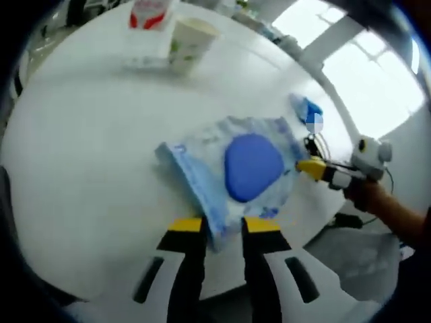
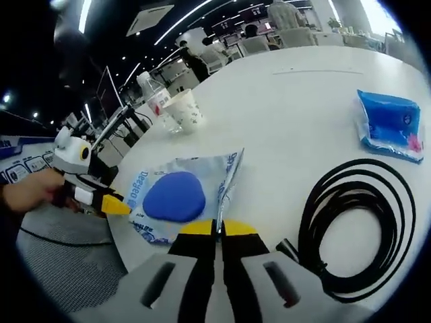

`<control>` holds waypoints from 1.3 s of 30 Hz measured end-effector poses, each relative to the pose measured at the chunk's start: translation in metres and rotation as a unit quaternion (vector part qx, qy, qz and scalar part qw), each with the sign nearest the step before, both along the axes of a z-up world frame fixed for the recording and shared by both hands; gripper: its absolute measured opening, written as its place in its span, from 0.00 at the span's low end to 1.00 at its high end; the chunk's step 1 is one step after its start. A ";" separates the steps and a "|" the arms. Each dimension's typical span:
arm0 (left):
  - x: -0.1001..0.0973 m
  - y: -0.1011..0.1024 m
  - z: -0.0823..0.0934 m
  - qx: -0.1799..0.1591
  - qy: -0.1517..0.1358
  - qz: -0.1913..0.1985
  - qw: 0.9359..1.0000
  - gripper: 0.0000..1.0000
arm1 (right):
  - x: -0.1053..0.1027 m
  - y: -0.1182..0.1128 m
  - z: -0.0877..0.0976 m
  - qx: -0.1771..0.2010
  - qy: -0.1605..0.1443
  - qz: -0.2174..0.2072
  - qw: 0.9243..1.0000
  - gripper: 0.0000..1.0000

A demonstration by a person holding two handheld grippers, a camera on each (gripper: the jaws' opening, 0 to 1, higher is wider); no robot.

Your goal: Arrange the tabletop items into an orderly group along one side of the table until the central work area is clear of visible clutter.

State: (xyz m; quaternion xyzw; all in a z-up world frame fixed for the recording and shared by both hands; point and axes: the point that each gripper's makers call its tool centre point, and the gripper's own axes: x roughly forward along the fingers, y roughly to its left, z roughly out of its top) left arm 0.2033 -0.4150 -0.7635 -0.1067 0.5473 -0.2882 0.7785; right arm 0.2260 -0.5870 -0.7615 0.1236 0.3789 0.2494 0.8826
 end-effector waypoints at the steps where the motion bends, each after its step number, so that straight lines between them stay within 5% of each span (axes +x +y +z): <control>1: -0.001 -0.001 0.000 0.000 0.000 -0.003 1.000 0.10 | 0.000 -0.001 0.000 0.000 0.001 -0.002 1.000 0.01; 20: 0.005 -0.013 0.018 -0.023 -0.009 0.002 1.000 0.00 | 0.000 -0.014 0.022 -0.011 -0.016 -0.005 1.000 0.00; 39: 0.038 -0.038 0.033 -0.043 -0.038 0.001 0.998 0.00 | 0.009 -0.042 0.034 -0.007 -0.025 -0.042 0.999 0.00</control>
